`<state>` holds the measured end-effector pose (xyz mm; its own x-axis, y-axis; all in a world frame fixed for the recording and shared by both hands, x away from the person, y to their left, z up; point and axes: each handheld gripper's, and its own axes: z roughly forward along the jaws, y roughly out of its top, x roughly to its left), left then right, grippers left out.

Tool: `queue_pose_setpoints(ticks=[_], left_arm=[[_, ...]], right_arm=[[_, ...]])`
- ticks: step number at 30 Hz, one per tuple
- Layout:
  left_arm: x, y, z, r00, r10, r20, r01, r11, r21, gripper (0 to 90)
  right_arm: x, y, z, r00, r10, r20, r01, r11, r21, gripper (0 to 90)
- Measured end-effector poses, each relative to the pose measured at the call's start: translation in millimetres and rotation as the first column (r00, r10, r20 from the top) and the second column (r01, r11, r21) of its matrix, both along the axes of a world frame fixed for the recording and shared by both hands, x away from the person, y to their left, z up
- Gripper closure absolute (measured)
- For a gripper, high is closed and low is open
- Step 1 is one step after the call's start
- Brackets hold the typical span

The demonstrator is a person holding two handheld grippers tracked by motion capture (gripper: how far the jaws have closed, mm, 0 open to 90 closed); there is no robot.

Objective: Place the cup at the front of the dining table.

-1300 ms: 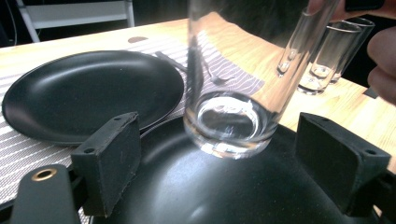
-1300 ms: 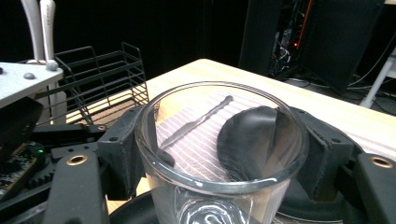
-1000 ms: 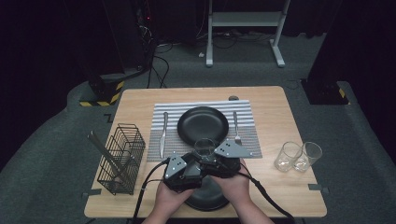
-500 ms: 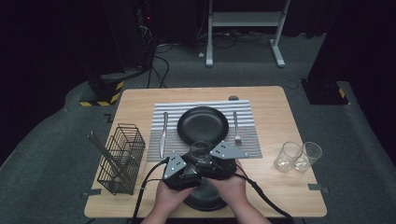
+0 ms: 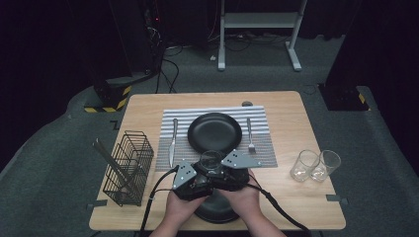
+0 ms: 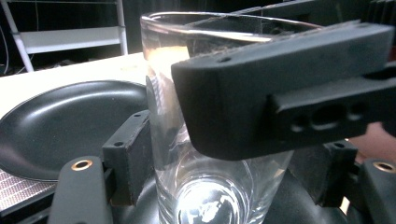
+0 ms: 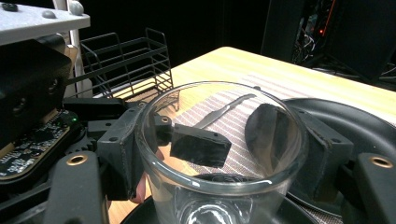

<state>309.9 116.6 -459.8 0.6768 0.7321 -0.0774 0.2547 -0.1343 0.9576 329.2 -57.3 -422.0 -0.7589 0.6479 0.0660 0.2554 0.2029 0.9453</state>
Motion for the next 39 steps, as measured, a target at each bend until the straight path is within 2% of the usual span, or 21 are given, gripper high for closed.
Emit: queue_pose_setpoints(ticks=[4, 18, 28, 35, 39], left_arm=[[1.5, -0.6, -1.3, 0.9999, 0.003, -0.011, -0.003, 1.0000, -0.001, 26.6], [1.5, -3.2, -3.7, 0.9995, -0.011, -0.029, 0.011, 0.9998, -0.015, 29.2], [-3.7, -5.3, -0.5, 0.9999, 0.016, 0.007, -0.016, 0.9998, 0.011, 30.6], [-3.5, -6.5, 0.1, 0.9998, 0.020, 0.000, -0.020, 0.9996, 0.022, 30.8], [-3.6, -7.5, 1.1, 0.9997, 0.025, 0.006, -0.026, 0.9993, 0.027, 30.8]], right_arm=[[-0.5, -0.3, 0.7, 1.0000, 0.002, 0.002, -0.002, 1.0000, 0.004, 28.3], [0.0, -2.1, 1.0, 1.0000, 0.006, -0.006, -0.006, 0.9999, -0.014, 28.2], [-0.2, -3.5, 3.8, 0.9995, 0.031, -0.001, -0.031, 0.9995, -0.010, 28.1], [1.4, -4.7, 4.1, 0.9994, 0.032, -0.014, -0.032, 0.9994, -0.014, 27.8], [0.0, -4.8, 4.4, 0.9996, 0.027, 0.008, -0.027, 0.9996, -0.011, 27.3]])
